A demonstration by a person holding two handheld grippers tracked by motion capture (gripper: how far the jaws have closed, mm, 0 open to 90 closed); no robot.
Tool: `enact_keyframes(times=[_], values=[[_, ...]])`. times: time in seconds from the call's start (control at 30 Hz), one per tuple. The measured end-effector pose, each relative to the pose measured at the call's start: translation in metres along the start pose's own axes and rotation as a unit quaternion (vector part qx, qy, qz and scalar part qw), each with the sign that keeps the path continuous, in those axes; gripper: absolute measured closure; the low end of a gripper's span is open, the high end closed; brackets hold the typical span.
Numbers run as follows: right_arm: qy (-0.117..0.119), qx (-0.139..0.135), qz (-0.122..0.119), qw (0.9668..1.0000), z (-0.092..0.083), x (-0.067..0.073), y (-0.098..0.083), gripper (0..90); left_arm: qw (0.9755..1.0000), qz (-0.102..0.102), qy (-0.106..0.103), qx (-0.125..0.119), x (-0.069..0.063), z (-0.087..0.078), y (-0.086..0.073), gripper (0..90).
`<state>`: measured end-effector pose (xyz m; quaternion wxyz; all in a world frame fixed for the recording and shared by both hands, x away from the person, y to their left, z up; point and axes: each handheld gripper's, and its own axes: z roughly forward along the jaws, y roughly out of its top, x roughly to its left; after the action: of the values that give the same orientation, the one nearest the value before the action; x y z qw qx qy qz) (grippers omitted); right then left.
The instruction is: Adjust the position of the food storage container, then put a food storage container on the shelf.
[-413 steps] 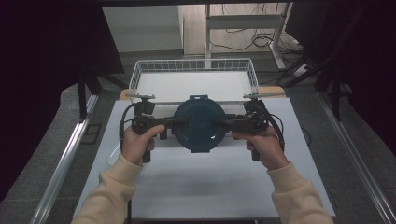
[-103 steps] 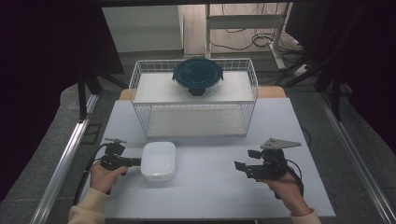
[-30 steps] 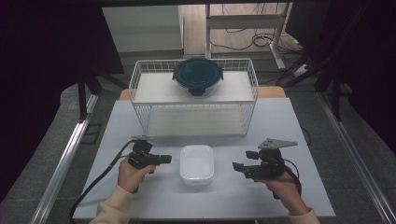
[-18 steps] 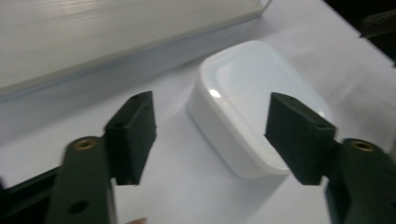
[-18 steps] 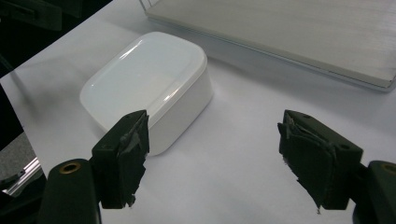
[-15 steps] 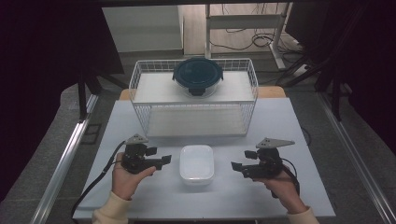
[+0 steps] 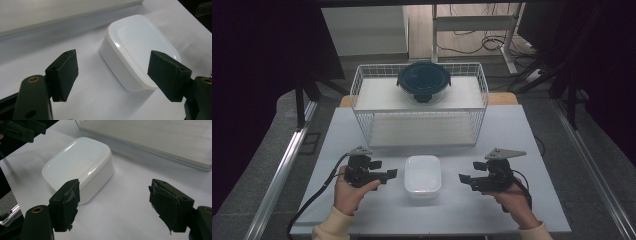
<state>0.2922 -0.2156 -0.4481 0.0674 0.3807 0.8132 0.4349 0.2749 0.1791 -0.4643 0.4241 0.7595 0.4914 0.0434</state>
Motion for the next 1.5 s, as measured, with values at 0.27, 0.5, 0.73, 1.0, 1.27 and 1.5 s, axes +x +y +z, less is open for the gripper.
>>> enact_keyframes(times=[0.27,0.5,0.73,1.0,1.27,1.5], values=[[0.004,0.001,0.001,1.0000,0.004,0.002,0.004,24.2,1.0000,-0.001,-0.003,-0.005,-0.001,-0.002,-0.002,23.8],[0.004,0.009,0.015,0.9998,0.028,0.008,0.013,24.2,0.9994,-0.021,-0.025,-0.015,0.001,0.004,-0.003,25.6],[0.005,0.017,0.032,0.9993,0.044,0.013,0.018,26.3,0.9962,-0.056,-0.066,0.002,0.003,0.016,-0.002,26.6],[0.030,0.018,0.084,0.9959,0.057,0.013,0.023,30.9,0.9870,-0.111,-0.116,0.007,0.010,0.031,0.002,27.2],[0.048,0.033,0.104,0.9929,0.069,0.014,0.023,34.8,0.9819,-0.131,-0.136,0.005,0.016,0.036,0.005,28.7],[0.060,0.040,0.128,0.9891,0.070,0.011,0.017,37.2,0.9788,-0.141,-0.148,0.015,0.017,0.046,0.002,29.2]])
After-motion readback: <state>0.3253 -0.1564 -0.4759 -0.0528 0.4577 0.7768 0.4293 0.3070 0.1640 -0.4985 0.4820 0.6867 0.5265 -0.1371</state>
